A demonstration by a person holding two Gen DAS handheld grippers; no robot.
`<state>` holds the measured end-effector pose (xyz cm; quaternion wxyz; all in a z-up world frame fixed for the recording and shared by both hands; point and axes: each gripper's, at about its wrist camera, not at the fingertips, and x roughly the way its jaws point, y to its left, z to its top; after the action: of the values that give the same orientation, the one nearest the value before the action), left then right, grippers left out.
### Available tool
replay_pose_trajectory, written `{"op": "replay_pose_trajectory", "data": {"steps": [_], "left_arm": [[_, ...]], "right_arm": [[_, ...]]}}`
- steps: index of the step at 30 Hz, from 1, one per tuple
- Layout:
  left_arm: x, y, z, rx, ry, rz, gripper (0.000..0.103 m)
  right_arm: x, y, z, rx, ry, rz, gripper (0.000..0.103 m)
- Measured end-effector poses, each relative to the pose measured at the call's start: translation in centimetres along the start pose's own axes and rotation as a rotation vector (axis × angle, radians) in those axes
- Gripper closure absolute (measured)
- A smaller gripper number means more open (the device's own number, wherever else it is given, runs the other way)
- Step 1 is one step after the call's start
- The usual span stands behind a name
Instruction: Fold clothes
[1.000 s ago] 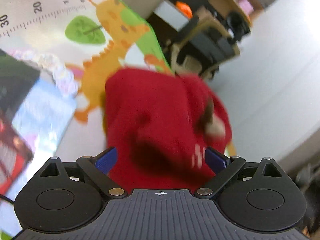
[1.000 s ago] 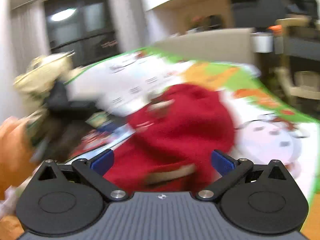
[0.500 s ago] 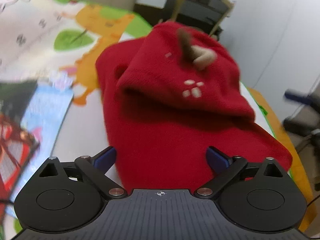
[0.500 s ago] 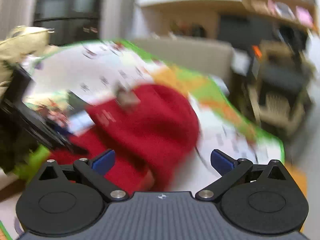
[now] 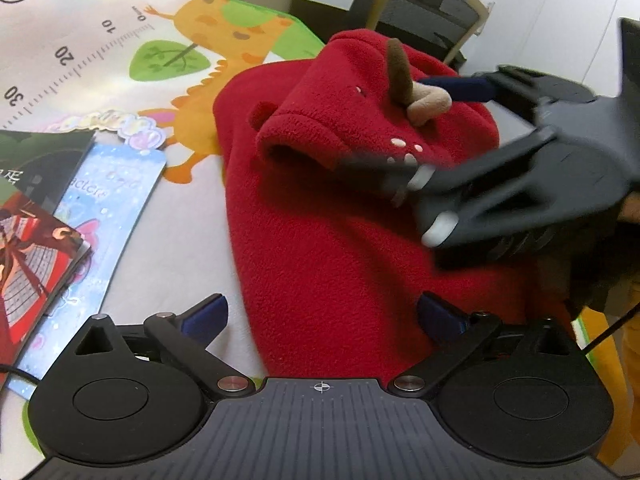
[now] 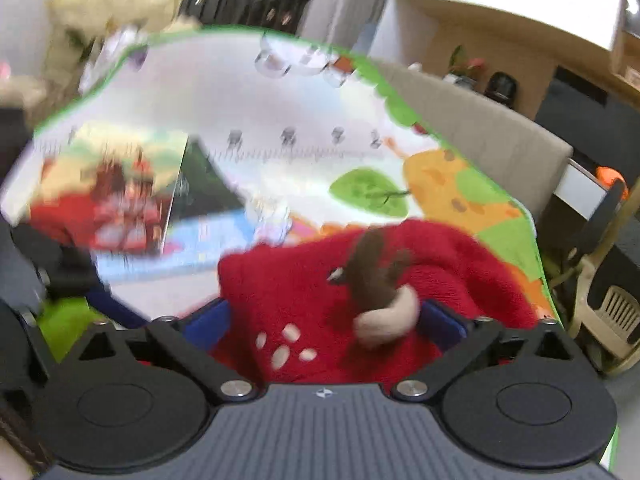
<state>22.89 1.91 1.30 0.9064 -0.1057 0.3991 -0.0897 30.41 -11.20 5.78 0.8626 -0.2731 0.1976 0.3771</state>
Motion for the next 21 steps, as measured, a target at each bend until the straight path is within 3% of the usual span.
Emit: {"op": "replay_pose_trajectory", "data": {"steps": [2, 4, 5, 7, 10, 14, 18, 21], "left_arm": [[-0.1, -0.4, -0.1, 0.016, -0.008, 0.012, 0.000], [-0.3, -0.8, -0.2, 0.032, -0.016, 0.024, 0.000], [-0.4, -0.9, -0.2, 0.039, -0.020, 0.029, 0.000], [-0.4, -0.9, -0.3, 0.039, -0.021, 0.029, 0.000], [-0.4, -0.8, -0.4, 0.034, -0.022, 0.021, 0.000], [-0.2, -0.7, -0.5, 0.029, -0.023, 0.012, 0.000], [-0.1, -0.3, -0.6, 0.017, -0.024, -0.004, 0.000], [-0.7, 0.5, -0.9, 0.011, -0.013, -0.051, 0.000]], "right_arm": [[0.8, 1.2, -0.9, -0.076, 0.017, -0.071, 0.002], [0.5, 1.5, -1.4, -0.080, -0.018, -0.132, 0.023], [0.0, 1.1, -1.4, -0.050, -0.033, -0.149, 0.029], [-1.3, -0.4, -1.7, 0.033, -0.072, -0.176, 0.051], [-3.5, -3.3, -2.0, 0.171, -0.124, -0.203, 0.065], [-6.9, -5.8, -1.2, 0.286, -0.213, -0.223, 0.072], [-7.2, -2.7, 0.0, 0.118, -0.206, -0.082, 0.073], [-4.6, 1.1, -1.4, -0.049, -0.099, 0.053, 0.073]]}}
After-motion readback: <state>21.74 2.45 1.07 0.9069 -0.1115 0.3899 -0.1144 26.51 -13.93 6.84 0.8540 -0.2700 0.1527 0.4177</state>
